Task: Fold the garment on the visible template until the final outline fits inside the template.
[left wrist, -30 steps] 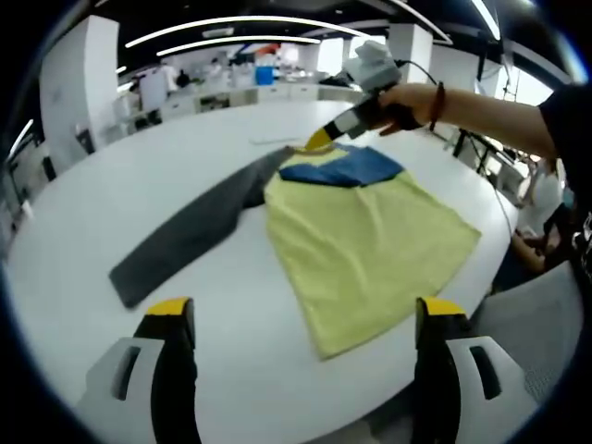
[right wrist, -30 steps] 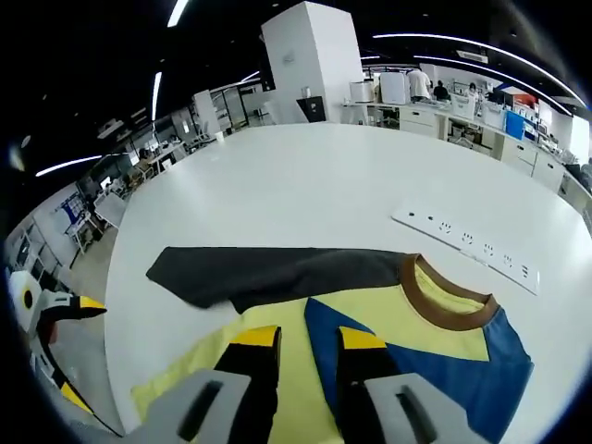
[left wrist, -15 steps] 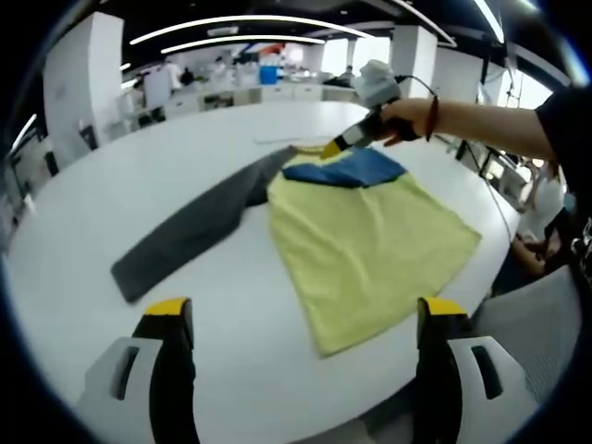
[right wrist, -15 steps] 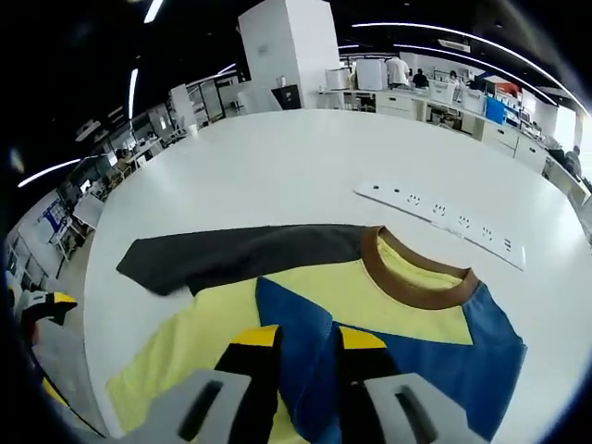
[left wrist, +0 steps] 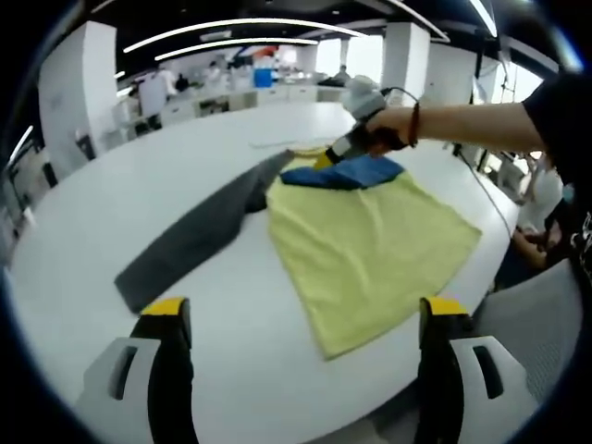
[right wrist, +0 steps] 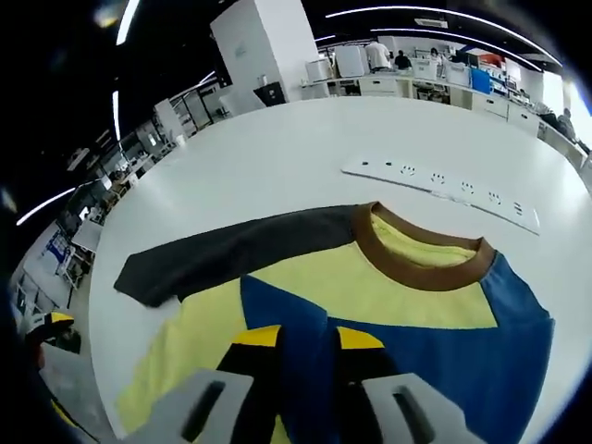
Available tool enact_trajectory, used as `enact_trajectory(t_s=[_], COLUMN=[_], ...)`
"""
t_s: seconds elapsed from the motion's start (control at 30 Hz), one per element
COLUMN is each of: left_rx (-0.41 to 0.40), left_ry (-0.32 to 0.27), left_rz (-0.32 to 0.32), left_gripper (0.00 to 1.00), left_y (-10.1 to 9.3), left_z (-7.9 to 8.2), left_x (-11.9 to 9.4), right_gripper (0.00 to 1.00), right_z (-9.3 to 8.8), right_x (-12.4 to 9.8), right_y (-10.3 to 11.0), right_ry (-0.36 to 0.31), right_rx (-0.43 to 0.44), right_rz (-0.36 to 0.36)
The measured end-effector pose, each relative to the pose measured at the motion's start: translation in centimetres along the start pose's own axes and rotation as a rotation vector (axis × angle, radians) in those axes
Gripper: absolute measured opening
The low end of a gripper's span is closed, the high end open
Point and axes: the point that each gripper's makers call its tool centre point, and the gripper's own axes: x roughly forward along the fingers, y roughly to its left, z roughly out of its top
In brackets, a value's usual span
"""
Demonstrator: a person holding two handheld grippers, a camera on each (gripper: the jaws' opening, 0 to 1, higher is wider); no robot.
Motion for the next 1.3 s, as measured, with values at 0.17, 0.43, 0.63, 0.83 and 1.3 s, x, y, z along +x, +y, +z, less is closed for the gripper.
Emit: enact_trajectory(t_s=[0.17, 0.43, 0.63, 0.83, 1.3], left_rx=[0.011, 0.015, 0.017, 0.016, 0.023], left_ry=[0.001, 0.003, 0.002, -0.008, -0.002], left_rz=[0.005, 0.007, 0.007, 0.009, 0.002], left_gripper=[0.99, 0.99, 0.99, 0.99, 0.99], left_y=[0.1, 0.1, 0.0, 0.0, -0.1], left_z=[0.1, 0.1, 0.2, 0.3, -0.1], left_x=[0.0, 0.0, 0.0, -0.2, -0.1], right_gripper=[0.10, 0.00, 0.00, 0.00, 0.00], right_z=[-0.4, -0.5, -0.4, -1.1, -3.9], right_x=[0.2, 0.1, -0.6, -1.3, -1.4], right_y=[-0.1, 0.4, 2.3, 4.2, 6.8], right_ry=[-0.004, -0.003, -0.015, -0.002, 0.047], right_rx=[0.034, 0.054, 0.031, -0.059, -0.153], right_rz=[0.002, 0.022, 0.067, 0.101, 0.164])
